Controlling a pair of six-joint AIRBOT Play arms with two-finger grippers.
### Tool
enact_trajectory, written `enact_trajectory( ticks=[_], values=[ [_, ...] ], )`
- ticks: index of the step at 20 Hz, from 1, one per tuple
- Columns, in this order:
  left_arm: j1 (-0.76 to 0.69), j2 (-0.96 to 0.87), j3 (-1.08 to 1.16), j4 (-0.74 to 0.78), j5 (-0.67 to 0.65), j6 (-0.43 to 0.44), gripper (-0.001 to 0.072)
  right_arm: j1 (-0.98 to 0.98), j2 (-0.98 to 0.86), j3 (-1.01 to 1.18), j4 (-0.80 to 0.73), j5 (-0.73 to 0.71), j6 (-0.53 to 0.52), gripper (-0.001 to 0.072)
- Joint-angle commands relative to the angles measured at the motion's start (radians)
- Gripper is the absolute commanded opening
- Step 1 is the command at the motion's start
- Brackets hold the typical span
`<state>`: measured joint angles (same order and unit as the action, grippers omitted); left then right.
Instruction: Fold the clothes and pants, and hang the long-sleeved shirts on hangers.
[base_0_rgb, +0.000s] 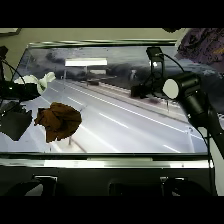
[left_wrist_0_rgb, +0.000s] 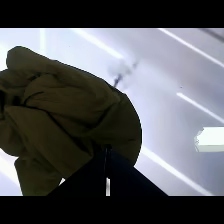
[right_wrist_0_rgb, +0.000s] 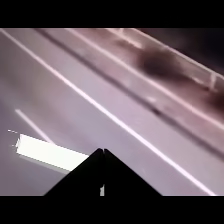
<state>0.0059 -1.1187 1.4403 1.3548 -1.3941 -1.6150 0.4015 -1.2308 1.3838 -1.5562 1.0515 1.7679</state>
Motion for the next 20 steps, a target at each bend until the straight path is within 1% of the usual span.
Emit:
enact_trajectory(
  ticks=[1,13,14,15,16,18,20],
  values=[
    [0.0,0.0,0.0,0.0,0.0,0.0,0.0017,0.001,0.001,0.001,0.0,0.0,0.0,0.003],
    [0.0,-0.002,-0.001,0.001,0.0,0.001,0.0022,0.001,0.001,0.001,0.0,0.0,0.0,0.003],
    [0.0,-0.006,-0.001,0.016,0.0,0.0,0.0228,0.001,0.001,0.001,0.0,0.0,0.0,0.003],
    [0.0,-0.014,-0.001,0.047,-0.01,-0.046,0.072,0.001,0.001,0.001,0.0,-0.001,0.001,0.003],
    [-0.001,-0.029,-0.003,0.079,-0.019,-0.093,0.072,0.001,0.001,0.001,0.0,0.0,0.001,0.003],
    [-0.001,-0.069,-0.037,0.142,-0.016,-0.096,0.072,0.001,0.001,0.001,0.0,0.0,0.001,0.003],
    [-0.001,-0.115,-0.144,0.168,0.029,-0.099,0.072,0.001,0.001,0.001,0.0,0.001,0.001,0.003]
  ],
)
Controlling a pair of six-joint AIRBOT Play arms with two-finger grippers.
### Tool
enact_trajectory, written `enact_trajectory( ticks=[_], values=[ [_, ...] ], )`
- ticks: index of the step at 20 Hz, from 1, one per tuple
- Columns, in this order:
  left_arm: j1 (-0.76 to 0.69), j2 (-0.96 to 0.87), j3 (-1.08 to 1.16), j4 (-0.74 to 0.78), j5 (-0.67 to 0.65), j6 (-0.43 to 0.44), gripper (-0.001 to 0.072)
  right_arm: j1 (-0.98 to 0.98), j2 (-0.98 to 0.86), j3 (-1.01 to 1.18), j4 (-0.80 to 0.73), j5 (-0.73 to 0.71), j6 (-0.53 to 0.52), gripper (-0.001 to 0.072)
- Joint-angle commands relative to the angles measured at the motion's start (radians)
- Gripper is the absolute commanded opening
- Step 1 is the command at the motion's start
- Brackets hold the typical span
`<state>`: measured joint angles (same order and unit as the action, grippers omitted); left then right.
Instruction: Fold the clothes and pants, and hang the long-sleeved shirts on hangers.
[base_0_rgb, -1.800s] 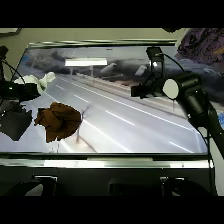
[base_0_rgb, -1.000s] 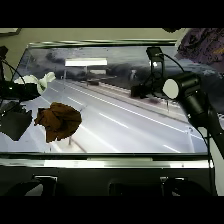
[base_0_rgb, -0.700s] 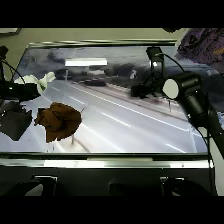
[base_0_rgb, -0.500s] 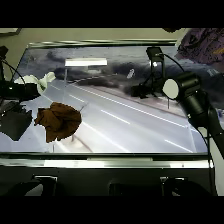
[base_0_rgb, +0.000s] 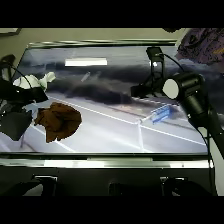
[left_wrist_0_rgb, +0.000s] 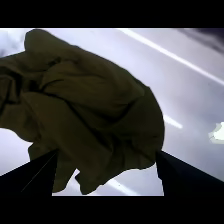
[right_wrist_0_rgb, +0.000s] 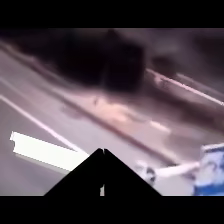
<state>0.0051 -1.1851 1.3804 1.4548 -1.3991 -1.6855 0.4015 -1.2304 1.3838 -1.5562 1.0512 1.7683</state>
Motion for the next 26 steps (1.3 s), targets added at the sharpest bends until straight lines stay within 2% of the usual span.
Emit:
enact_trajectory(
  ticks=[1,4,5,7,8,9,10,11,12,15,18,19,20,24,25,26],
  values=[
    [0.0,-0.071,-0.145,0.069,0.075,-0.029,0.072,0.001,0.0,0.001,0.001,0.002,0.0,0.003],
    [0.0,-0.145,-0.284,0.069,0.238,-0.08,0.072,0.001,0.0,0.001,0.0,0.026,0.0,0.0033],
    [0.0,-0.167,-0.305,0.068,0.283,-0.097,0.072,0.001,0.0,0.001,0.0,0.038,0.0,0.0061],
    [0.0,-0.221,-0.322,0.067,0.358,-0.1,0.072,0.001,0.0,0.001,0.0,0.064,0.0,0.0234],
    [0.0,-0.25,-0.321,0.06,0.379,-0.1,0.072,0.001,0.0,0.001,0.0,0.077,0.0,0.0294],
    [0.0,-0.274,-0.321,0.048,0.385,-0.108,0.072,0.001,0.0,0.001,0.001,0.087,0.0,0.0308],
    [0.0,-0.296,-0.321,0.018,0.38,-0.119,0.0506,0.001,0.0,0.001,0.001,0.097,0.0,0.0307],
    [0.0,-0.304,-0.321,-0.035,0.363,-0.116,0.0001,0.001,0.0,0.001,0.0,0.104,0.0,0.0307],
    [-0.006,-0.304,-0.321,-0.109,0.362,-0.109,0.0015,0.001,0.0,0.001,0.0,0.108,0.0,0.0308],
    [-0.087,-0.283,-0.32,-0.352,0.365,-0.016,0.0014,0.001,0.0,0.001,-0.002,0.14,-0.002,0.0318],
    [-0.27,-0.274,-0.31,-0.558,0.4,-0.005,0.0015,0.001,0.011,0.001,-0.01,0.199,-0.004,0.0445],
    [-0.351,-0.274,-0.308,-0.621,0.45,-0.005,0.0015,0.001,0.021,0.001,-0.026,0.223,-0.004,0.0458],
    [-0.426,-0.276,-0.308,-0.669,0.514,-0.009,0.0015,0.001,0.032,0.001,-0.04,0.249,-0.005,0.0463],
    [-0.662,-0.348,-0.309,-0.688,0.81,-0.159,0.0015,0.001,0.079,0.001,-0.065,0.32,-0.072,0.0474],
    [-0.68,-0.372,-0.308,-0.688,0.854,-0.175,0.0017,0.001,0.08,0.001,-0.06,0.315,-0.071,0.0561],
    [-0.676,-0.383,-0.308,-0.689,0.86,-0.182,0.0069,0.001,0.079,-0.002,-0.061,0.308,-0.072,0.0652]
  ],
)
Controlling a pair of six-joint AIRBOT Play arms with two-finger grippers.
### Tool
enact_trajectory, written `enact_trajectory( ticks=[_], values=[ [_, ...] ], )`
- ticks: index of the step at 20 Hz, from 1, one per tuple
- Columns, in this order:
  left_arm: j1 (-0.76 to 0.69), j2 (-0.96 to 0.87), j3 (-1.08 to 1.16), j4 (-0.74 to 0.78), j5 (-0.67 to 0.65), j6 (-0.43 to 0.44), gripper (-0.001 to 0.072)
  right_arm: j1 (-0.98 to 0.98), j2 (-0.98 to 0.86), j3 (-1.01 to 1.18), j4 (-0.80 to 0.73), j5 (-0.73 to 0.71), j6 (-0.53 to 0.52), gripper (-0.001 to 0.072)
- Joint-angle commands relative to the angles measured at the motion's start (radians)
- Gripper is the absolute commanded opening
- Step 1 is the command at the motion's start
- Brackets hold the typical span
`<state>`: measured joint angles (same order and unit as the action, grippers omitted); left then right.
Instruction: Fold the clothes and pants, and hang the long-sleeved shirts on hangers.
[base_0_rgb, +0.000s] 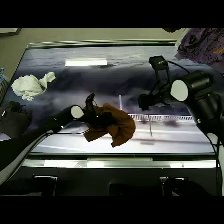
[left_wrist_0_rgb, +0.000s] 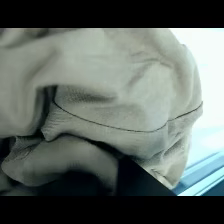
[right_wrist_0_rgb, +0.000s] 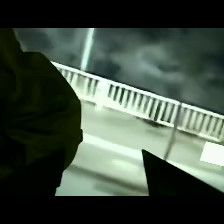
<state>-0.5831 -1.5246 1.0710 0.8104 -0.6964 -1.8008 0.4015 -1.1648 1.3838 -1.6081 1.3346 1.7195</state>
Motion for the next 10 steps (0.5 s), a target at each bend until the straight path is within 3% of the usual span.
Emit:
enact_trajectory(
  ticks=[1,2,3,5,8,10],
  values=[
    [-0.068,-0.04,0.001,-0.044,0.141,-0.066,0.0317,-0.001,0.01,-0.002,-0.013,0.013,-0.035,0.0677],
    [-0.035,-0.028,0.001,-0.044,0.102,-0.066,0.0583,-0.011,0.01,-0.001,-0.006,-0.009,-0.041,0.0677],
    [0.015,-0.006,0.001,-0.043,0.037,-0.042,0.0658,-0.03,0.012,-0.001,0.003,-0.031,-0.056,0.0679],
    [0.136,0.053,0.001,-0.022,-0.095,0.052,0.0658,-0.116,0.015,0.0,0.038,-0.03,-0.084,0.068],
    [0.321,0.15,0.001,0.063,-0.23,0.077,0.0658,-0.388,0.016,-0.06,0.311,-0.052,-0.122,0.0676],
    [0.426,0.188,0.001,0.089,-0.27,0.077,0.0658,-0.56,0.015,-0.247,0.546,-0.076,-0.187,0.067]
  ],
)
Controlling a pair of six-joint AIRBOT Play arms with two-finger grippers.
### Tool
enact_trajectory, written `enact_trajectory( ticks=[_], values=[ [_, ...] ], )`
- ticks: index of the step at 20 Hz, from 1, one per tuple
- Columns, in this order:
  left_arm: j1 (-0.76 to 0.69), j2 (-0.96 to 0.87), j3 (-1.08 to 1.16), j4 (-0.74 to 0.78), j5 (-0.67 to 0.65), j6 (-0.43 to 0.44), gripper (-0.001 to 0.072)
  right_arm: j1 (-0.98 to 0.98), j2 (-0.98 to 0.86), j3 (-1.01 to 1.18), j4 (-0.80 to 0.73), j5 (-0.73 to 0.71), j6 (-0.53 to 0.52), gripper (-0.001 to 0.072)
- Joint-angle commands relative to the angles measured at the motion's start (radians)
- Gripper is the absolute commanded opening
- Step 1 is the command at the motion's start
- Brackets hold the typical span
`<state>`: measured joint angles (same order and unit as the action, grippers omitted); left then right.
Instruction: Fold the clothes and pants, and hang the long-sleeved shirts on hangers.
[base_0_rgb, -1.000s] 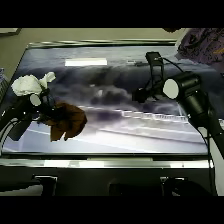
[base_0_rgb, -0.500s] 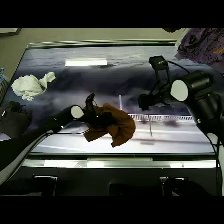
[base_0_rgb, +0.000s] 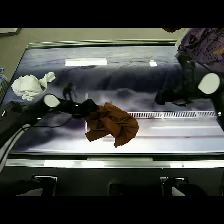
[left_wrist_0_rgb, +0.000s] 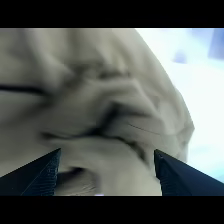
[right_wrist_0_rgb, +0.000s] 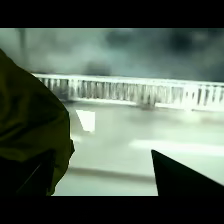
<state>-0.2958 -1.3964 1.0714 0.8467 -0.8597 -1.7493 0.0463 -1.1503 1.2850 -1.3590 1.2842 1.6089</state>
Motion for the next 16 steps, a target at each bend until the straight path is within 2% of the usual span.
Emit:
enact_trajectory(
  ticks=[1,4,7,11,12,13,14,16],
  values=[
    [0.182,0.067,0.001,0.051,-0.117,0.025,0.0658,-0.247,0.0,-0.26,0.402,-0.028,-0.119,0.0668],
    [0.249,0.064,0.0,0.052,-0.119,0.025,0.0658,-0.233,0.0,-0.57,0.671,-0.086,-0.277,0.0664],
    [0.271,0.064,0.0,0.055,-0.117,0.026,0.0658,-0.12,-0.001,-0.72,0.721,-0.262,-0.293,0.0664],
    [0.283,0.064,0.0,0.056,-0.116,0.026,0.0658,0.028,-0.04,-0.735,0.794,-0.38,-0.296,0.0658],
    [0.288,0.064,0.0,0.064,-0.116,0.026,0.0658,0.057,-0.05,-0.735,0.808,-0.408,-0.292,0.062],
    [0.29,0.064,0.0,0.072,-0.117,0.026,0.0658,0.076,-0.055,-0.735,0.823,-0.43,-0.293,0.0552],
    [0.29,0.064,0.0,0.083,-0.117,0.025,0.0658,0.087,-0.055,-0.734,0.835,-0.449,-0.293,0.0447],
    [0.29,0.064,0.0,0.101,-0.12,0.025,0.0658,0.088,-0.055,-0.731,0.832,-0.455,-0.296,0.0056]
  ],
)
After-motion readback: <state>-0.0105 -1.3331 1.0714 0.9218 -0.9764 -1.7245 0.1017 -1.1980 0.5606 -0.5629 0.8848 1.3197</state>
